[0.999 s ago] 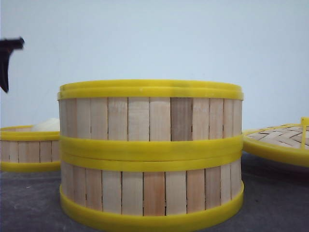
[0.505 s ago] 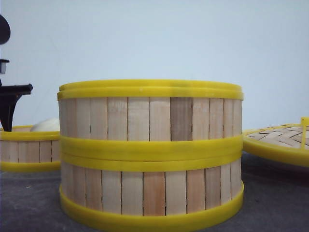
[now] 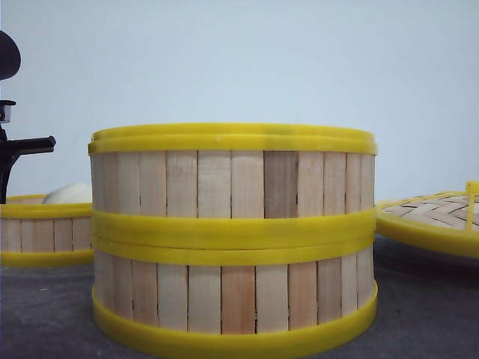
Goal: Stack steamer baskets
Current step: 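Grasp the rim of the one-bun steamer basket with the left gripper and lift, then carry the basket over the stack and lower it on top with the left gripper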
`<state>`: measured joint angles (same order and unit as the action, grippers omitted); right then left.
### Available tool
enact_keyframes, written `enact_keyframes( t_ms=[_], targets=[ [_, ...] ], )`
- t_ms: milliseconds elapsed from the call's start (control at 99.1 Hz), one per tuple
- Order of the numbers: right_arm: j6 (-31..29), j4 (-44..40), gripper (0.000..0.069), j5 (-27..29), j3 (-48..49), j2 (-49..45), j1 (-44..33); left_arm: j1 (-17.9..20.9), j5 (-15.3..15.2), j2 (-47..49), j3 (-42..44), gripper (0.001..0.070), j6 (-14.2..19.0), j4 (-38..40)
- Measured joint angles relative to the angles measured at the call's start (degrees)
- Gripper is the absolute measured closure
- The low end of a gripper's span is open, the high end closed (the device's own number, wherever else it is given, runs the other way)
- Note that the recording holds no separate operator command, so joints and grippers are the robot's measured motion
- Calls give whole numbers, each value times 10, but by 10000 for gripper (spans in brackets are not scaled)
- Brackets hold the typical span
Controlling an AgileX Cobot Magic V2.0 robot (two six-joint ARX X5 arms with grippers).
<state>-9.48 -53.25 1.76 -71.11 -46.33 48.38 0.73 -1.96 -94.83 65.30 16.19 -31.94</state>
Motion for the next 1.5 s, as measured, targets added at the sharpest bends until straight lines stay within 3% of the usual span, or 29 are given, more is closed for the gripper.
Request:
enact_keyframes(
  t_ms=[535, 787, 979, 1161, 1322, 1504],
  targets=[
    [0, 2, 392, 0, 0, 0, 0, 0, -5, -8, 18, 681, 5, -16],
    [0, 1, 392, 0, 0, 0, 0, 12, 31, 4, 92, 682, -3, -56],
    [0, 1, 392, 0, 0, 0, 0, 17, 79, 47, 158, 681, -13, -90],
    [0, 1, 392, 5, 0, 3, 0, 12, 175, 94, 227, 681, -34, -166],
    [0, 1, 392, 30, 0, 15, 0, -24, 243, 140, 232, 681, -66, -233],
    [0, 1, 392, 52, -4, 34, 0, -97, 249, 177, 232, 682, -101, -281]
  ],
)
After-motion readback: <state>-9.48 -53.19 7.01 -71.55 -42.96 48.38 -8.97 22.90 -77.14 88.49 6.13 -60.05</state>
